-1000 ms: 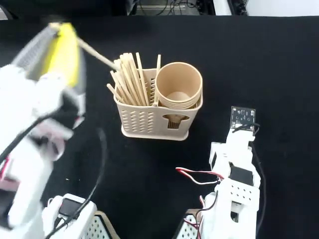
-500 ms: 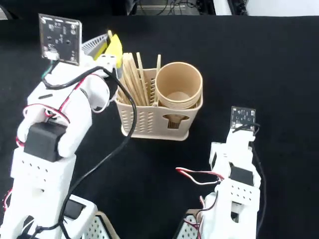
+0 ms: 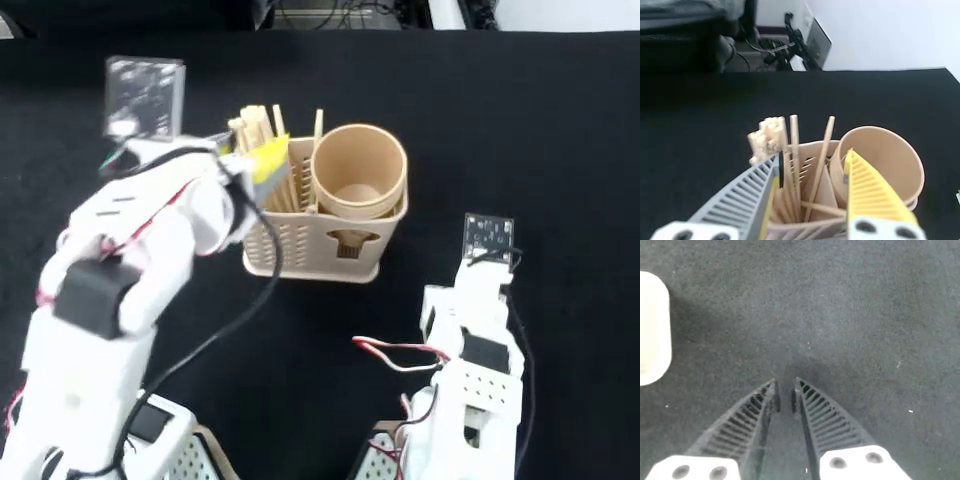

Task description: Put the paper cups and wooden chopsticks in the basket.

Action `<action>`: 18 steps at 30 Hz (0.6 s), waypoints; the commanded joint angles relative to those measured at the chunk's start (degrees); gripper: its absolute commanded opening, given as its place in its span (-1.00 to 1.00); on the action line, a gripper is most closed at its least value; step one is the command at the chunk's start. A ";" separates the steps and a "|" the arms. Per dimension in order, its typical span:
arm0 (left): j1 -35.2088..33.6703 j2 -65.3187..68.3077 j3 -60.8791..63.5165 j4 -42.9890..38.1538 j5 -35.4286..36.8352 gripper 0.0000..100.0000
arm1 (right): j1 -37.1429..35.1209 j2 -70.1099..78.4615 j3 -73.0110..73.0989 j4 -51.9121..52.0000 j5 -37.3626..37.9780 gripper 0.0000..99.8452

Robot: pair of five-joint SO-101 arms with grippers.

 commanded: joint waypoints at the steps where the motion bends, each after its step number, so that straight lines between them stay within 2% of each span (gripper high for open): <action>1: -4.18 -7.74 -0.66 4.13 -1.14 -0.58 | -0.53 0.04 -0.31 -0.97 0.70 -0.87; 5: -12.62 -19.52 3.82 8.70 -4.13 -0.58 | -0.53 -0.04 -0.31 -0.97 0.70 -0.87; 8: -20.35 -30.24 15.25 8.35 -6.68 -0.58 | -0.62 -0.04 -0.31 -0.97 0.70 -0.87; 15: -30.99 -57.14 54.73 -2.55 -12.13 -0.58 | -4.22 -0.04 -0.22 -0.53 0.70 -0.87; 18: -33.10 -55.30 64.31 -6.24 -12.40 -0.58 | -5.10 -0.04 -0.57 1.14 0.70 -0.87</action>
